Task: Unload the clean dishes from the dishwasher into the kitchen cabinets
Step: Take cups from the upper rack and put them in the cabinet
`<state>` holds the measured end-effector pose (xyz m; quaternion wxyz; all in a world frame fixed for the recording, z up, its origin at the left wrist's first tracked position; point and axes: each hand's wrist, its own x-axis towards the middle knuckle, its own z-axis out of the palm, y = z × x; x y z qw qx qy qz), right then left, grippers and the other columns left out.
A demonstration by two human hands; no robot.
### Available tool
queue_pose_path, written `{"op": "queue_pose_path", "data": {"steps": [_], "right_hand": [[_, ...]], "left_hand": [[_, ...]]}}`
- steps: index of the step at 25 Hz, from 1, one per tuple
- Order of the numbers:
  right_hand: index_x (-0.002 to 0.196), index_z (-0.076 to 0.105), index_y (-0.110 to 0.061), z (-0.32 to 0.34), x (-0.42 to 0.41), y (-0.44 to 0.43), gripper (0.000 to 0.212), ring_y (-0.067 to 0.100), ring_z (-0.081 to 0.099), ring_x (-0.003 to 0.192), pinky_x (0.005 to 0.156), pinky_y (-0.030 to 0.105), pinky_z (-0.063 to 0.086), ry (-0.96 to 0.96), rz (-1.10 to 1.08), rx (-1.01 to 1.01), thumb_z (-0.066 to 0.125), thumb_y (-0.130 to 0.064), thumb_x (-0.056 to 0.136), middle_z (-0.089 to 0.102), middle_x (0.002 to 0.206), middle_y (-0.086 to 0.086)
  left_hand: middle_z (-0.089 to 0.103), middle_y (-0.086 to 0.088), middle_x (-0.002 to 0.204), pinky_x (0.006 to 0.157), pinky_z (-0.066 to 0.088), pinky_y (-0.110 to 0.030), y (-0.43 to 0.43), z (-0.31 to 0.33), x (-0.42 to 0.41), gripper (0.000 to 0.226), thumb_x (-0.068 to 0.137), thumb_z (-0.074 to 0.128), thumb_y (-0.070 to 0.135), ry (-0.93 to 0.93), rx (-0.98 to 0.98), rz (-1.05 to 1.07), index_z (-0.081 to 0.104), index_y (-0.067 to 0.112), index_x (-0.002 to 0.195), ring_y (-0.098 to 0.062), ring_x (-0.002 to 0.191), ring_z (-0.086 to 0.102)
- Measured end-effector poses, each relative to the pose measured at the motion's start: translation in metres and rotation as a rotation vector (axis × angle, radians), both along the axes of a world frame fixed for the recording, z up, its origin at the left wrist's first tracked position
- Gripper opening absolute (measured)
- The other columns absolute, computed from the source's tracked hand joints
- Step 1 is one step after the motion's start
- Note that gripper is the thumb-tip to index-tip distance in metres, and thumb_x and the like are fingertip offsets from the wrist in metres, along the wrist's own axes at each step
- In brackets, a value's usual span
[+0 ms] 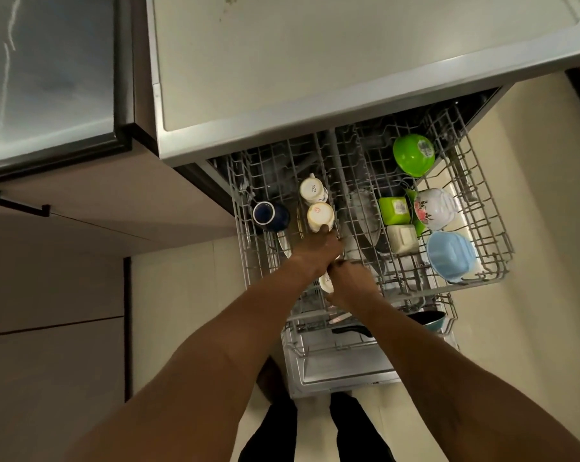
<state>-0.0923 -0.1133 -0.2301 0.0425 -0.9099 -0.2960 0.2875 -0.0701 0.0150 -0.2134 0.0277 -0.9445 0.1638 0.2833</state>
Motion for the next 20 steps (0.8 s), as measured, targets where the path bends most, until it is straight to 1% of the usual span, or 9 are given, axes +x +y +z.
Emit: {"op": "queue_pose_path", "data": {"steps": [2, 3, 5, 7, 9, 13, 15, 18, 20], "right_hand": [[0.117, 0.062, -0.015, 0.005, 0.000, -0.004, 0.046, 0.027, 0.070, 0.092, 0.077, 0.034, 0.055, 0.040, -0.047, 0.055, 0.076, -0.033, 0.077, 0.071, 0.104, 0.006], [0.115, 0.062, -0.017, 0.011, 0.000, -0.008, 0.046, 0.025, 0.070, 0.089, 0.076, 0.034, 0.057, 0.060, -0.071, 0.087, 0.077, -0.033, 0.075, 0.072, 0.101, 0.005], [0.115, 0.061, -0.020, 0.026, 0.000, -0.015, 0.050, 0.022, 0.070, 0.085, 0.075, 0.035, 0.058, 0.099, -0.090, 0.139, 0.078, -0.037, 0.071, 0.072, 0.098, 0.002], [0.120, 0.058, -0.023, 0.046, -0.001, -0.023, 0.056, 0.021, 0.069, 0.086, 0.075, 0.035, 0.058, 0.091, -0.083, 0.190, 0.078, -0.038, 0.070, 0.071, 0.099, 0.000], [0.126, 0.055, -0.023, 0.066, -0.003, -0.031, 0.062, 0.022, 0.068, 0.088, 0.075, 0.034, 0.057, 0.044, -0.106, 0.239, 0.079, -0.037, 0.070, 0.070, 0.103, 0.000], [0.126, 0.051, -0.024, 0.114, -0.004, -0.037, 0.065, 0.022, 0.067, 0.088, 0.072, 0.032, 0.054, -0.048, -0.153, 0.255, 0.080, -0.036, 0.069, 0.069, 0.105, 0.000], [0.126, 0.050, -0.025, 0.139, -0.004, -0.033, 0.067, 0.024, 0.066, 0.089, 0.070, 0.031, 0.052, -0.074, -0.163, 0.252, 0.080, -0.034, 0.067, 0.069, 0.105, 0.000], [0.126, 0.051, -0.025, 0.178, -0.004, -0.021, 0.066, 0.024, 0.066, 0.089, 0.067, 0.028, 0.047, -0.129, -0.170, 0.294, 0.080, -0.036, 0.068, 0.068, 0.104, 0.002], [0.128, 0.052, -0.024, 0.204, -0.004, -0.009, 0.066, 0.026, 0.067, 0.091, 0.070, 0.030, 0.050, -0.181, -0.158, 0.315, 0.080, -0.033, 0.069, 0.068, 0.106, 0.004]], "left_hand": [[0.057, -0.015, 0.123, 0.084, 0.053, -0.046, -0.003, 0.013, 0.001, 0.035, 0.091, 0.061, 0.006, -0.020, 0.030, 0.007, 0.056, 0.007, 0.126, -0.038, 0.119, 0.054], [0.060, -0.015, 0.118, 0.082, 0.053, -0.045, -0.003, 0.020, 0.001, 0.032, 0.089, 0.061, 0.003, -0.022, 0.039, 0.040, 0.059, 0.006, 0.121, -0.036, 0.116, 0.056], [0.063, -0.014, 0.113, 0.080, 0.054, -0.041, -0.004, 0.039, -0.001, 0.026, 0.090, 0.060, 0.001, -0.016, -0.006, 0.112, 0.063, 0.005, 0.116, -0.033, 0.111, 0.059], [0.063, -0.014, 0.112, 0.079, 0.052, -0.040, -0.002, 0.059, -0.008, 0.026, 0.091, 0.063, 0.008, -0.023, -0.053, 0.147, 0.063, 0.005, 0.116, -0.033, 0.106, 0.060], [0.061, -0.015, 0.113, 0.077, 0.051, -0.040, 0.006, 0.076, -0.016, 0.031, 0.088, 0.066, 0.015, -0.081, -0.076, 0.204, 0.062, 0.006, 0.117, -0.032, 0.102, 0.060], [0.061, -0.010, 0.106, 0.082, 0.051, -0.034, 0.028, 0.117, -0.036, 0.032, 0.080, 0.072, 0.020, -0.205, -0.069, 0.310, 0.067, 0.010, 0.110, -0.025, 0.099, 0.054], [0.060, -0.008, 0.104, 0.081, 0.049, -0.032, 0.038, 0.145, -0.045, 0.032, 0.079, 0.073, 0.025, -0.271, -0.072, 0.324, 0.066, 0.013, 0.108, -0.023, 0.096, 0.054], [0.058, -0.007, 0.105, 0.077, 0.051, -0.031, 0.051, 0.191, -0.059, 0.036, 0.081, 0.074, 0.025, -0.353, -0.113, 0.364, 0.066, 0.012, 0.113, -0.022, 0.097, 0.055], [0.057, -0.007, 0.104, 0.075, 0.054, -0.033, 0.061, 0.219, -0.069, 0.037, 0.081, 0.074, 0.022, -0.387, -0.141, 0.377, 0.066, 0.011, 0.115, -0.021, 0.097, 0.055]]}}
